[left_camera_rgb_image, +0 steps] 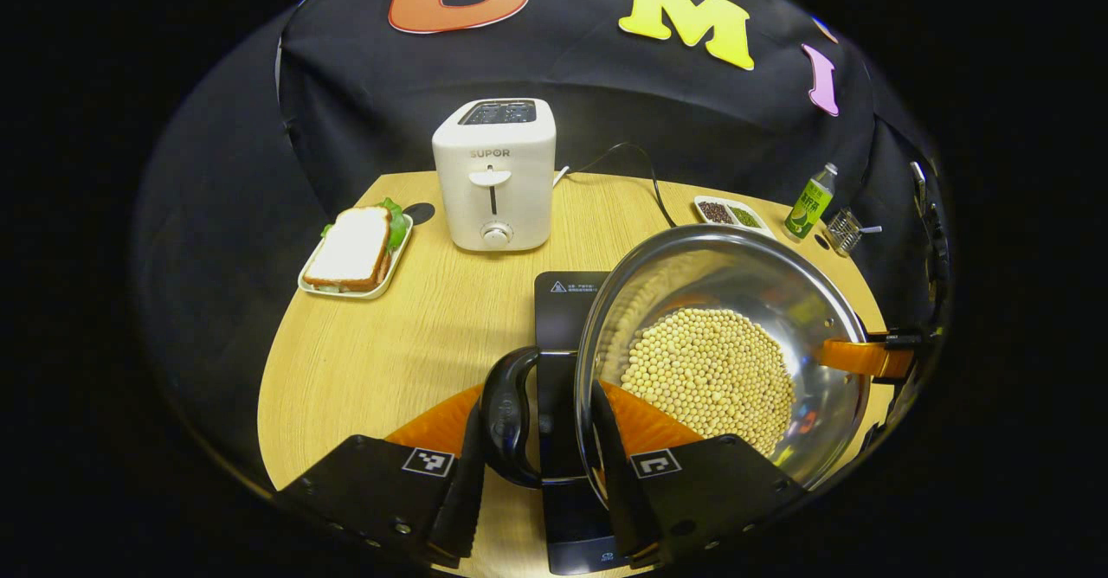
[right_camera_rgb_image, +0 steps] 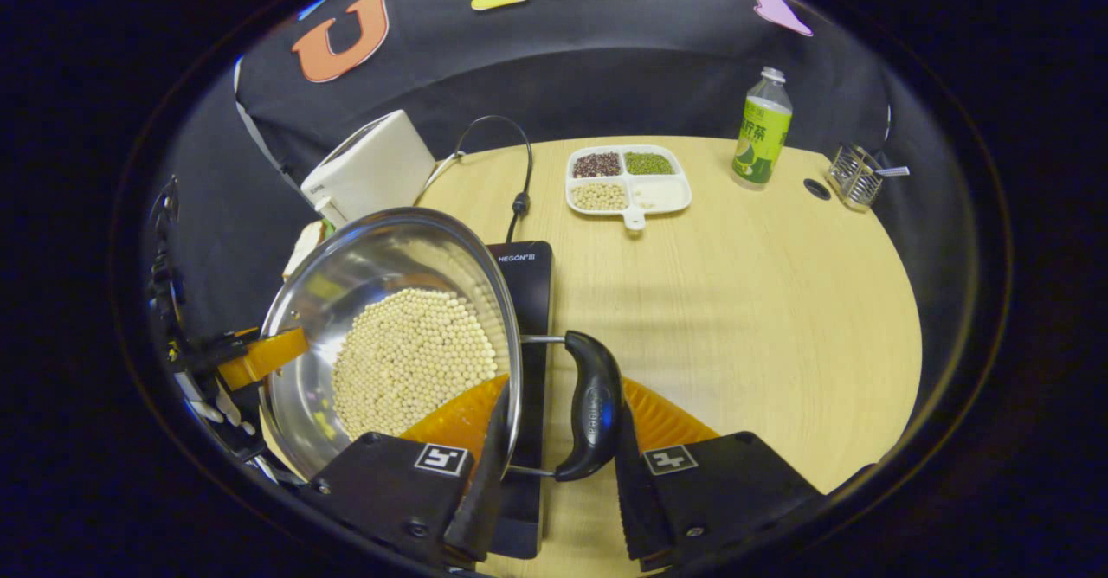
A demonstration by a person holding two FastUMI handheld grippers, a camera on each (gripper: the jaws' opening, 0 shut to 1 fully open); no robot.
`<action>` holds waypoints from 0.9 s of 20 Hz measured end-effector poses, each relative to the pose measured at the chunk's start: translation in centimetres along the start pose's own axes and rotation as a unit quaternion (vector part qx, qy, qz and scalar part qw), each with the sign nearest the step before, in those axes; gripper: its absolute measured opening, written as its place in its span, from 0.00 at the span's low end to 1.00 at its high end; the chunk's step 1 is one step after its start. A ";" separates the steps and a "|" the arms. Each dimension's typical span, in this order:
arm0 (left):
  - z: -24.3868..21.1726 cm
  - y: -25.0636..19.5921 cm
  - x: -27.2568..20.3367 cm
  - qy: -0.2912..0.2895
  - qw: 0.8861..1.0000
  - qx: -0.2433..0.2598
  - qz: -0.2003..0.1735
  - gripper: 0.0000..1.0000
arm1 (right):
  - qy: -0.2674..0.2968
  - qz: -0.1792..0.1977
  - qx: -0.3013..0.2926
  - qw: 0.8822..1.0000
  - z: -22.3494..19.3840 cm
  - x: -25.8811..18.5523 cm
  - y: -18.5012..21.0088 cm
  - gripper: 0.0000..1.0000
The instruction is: First push the handle of the pot to place it horizontally, then grasp the pot with both hands and set it on the induction cooktop.
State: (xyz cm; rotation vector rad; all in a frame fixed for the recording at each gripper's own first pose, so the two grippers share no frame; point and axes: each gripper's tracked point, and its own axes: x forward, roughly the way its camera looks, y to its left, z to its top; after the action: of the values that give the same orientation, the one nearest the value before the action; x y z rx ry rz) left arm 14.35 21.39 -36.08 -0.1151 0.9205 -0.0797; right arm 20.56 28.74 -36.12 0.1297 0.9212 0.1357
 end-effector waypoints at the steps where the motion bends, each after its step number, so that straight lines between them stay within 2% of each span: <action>1: 0.0 0.0 -0.1 0.001 1.000 -0.002 -0.001 0.59 | -0.001 0.000 0.001 1.000 0.0 0.0 0.0 0.60; 6: -0.1 0.0 -0.2 0.007 1.000 -0.001 -0.007 0.59 | 0.007 -0.002 -0.013 1.000 0.0 0.1 -0.1 0.63; 7: 0.0 0.0 -0.2 0.006 1.000 -0.004 -0.007 0.69 | 0.014 -0.009 -0.016 1.000 -0.1 0.1 -0.5 0.65; 8: 0.0 0.3 -0.6 0.007 1.000 -0.003 0.000 0.69 | 0.006 -0.008 -0.014 1.000 0.1 -0.1 -0.5 0.76; 9: 0.5 0.8 -0.8 -0.012 1.000 0.000 0.020 0.64 | -0.011 -0.005 -0.015 1.000 0.7 -0.4 -0.5 0.80; 10: 1.6 1.6 -1.3 -0.043 0.998 0.009 0.044 0.76 | -0.031 -0.004 -0.023 0.999 1.5 -0.7 -0.6 0.80; 13: 3.8 0.9 -4.4 -0.107 0.992 0.021 0.067 0.96 | -0.084 0.004 -0.064 0.994 3.3 -2.4 -0.8 0.81; 18: 5.2 -1.4 -9.2 -0.155 0.981 0.023 0.118 0.98 | -0.171 0.002 -0.142 0.975 5.4 -7.5 -1.9 0.83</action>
State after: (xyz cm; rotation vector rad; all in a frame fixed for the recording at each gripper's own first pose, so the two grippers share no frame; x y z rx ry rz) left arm 12.94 21.46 -25.54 0.0251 0.6152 0.1345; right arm 20.52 25.25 -27.35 -0.1087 0.5496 0.2401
